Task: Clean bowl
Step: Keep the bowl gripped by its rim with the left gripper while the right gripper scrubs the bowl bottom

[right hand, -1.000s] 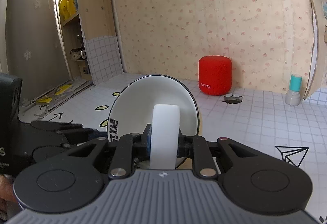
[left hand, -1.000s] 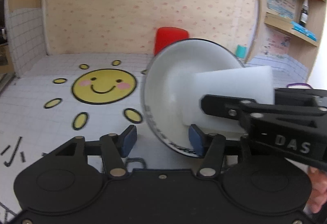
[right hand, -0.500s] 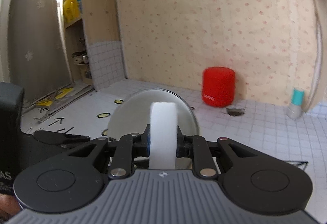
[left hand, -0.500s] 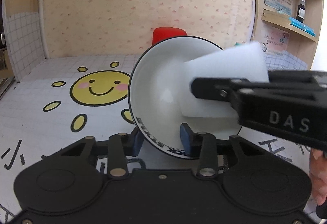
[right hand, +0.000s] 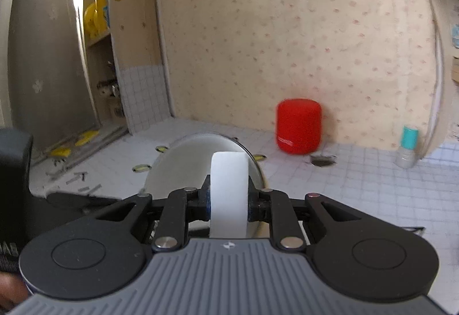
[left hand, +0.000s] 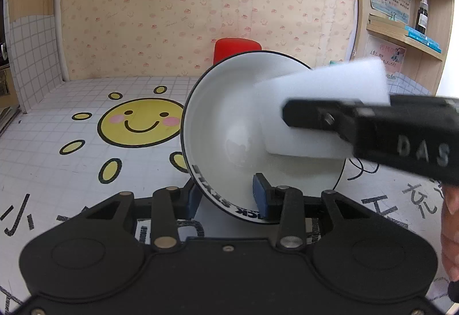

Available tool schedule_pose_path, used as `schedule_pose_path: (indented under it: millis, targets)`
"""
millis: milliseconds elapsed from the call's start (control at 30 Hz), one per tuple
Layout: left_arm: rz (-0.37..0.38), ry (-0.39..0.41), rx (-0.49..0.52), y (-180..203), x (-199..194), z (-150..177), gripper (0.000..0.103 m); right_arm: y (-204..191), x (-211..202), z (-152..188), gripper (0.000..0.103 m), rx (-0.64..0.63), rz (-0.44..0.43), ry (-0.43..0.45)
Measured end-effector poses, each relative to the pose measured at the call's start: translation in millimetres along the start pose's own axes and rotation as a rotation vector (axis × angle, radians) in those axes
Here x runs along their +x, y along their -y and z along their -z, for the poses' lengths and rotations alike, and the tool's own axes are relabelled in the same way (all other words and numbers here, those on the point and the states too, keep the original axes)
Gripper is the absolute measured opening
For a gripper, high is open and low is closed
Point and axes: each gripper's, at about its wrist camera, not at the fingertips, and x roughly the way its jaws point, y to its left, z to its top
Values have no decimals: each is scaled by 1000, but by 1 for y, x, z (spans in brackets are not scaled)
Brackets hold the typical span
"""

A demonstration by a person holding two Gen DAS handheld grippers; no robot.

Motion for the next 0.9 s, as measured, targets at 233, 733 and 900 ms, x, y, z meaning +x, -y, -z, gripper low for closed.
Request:
schedule_pose_path:
  millis: [233, 733, 900]
  targets:
    - [-4, 1, -4, 2, -1, 1, 40, -13, 15, 0, 22, -26, -58, -39]
    - [0, -15, -7, -2, 0, -4, 48, 3, 3, 12, 22, 21, -6, -56]
    - [1, -18, -22, -7, 3, -7, 49, 4, 3, 11, 22, 12, -3, -57]
